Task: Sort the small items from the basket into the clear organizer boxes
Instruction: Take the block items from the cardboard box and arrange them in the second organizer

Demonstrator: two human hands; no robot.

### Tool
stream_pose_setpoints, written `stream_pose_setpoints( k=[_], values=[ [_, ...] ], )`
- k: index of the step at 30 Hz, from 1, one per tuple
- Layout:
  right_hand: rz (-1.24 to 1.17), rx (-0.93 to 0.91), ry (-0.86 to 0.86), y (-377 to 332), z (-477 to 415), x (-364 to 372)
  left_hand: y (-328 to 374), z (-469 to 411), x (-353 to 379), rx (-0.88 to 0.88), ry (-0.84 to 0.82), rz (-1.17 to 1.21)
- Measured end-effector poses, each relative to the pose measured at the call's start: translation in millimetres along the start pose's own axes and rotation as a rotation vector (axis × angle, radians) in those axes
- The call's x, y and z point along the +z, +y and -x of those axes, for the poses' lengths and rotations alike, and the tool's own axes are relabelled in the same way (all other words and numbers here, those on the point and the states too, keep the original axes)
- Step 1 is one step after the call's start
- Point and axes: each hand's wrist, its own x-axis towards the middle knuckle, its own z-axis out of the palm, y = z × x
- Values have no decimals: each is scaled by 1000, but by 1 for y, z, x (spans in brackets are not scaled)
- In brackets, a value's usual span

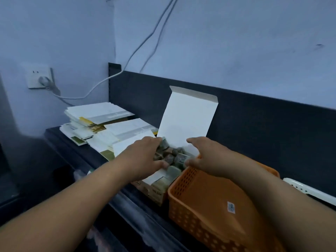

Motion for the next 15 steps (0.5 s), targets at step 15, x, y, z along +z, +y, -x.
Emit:
stream_pose_setpoints(
  k=[15],
  values=[
    [171, 262, -204, -16, -80, 26, -44, -124, 50, 459, -318, -71]
  ],
)
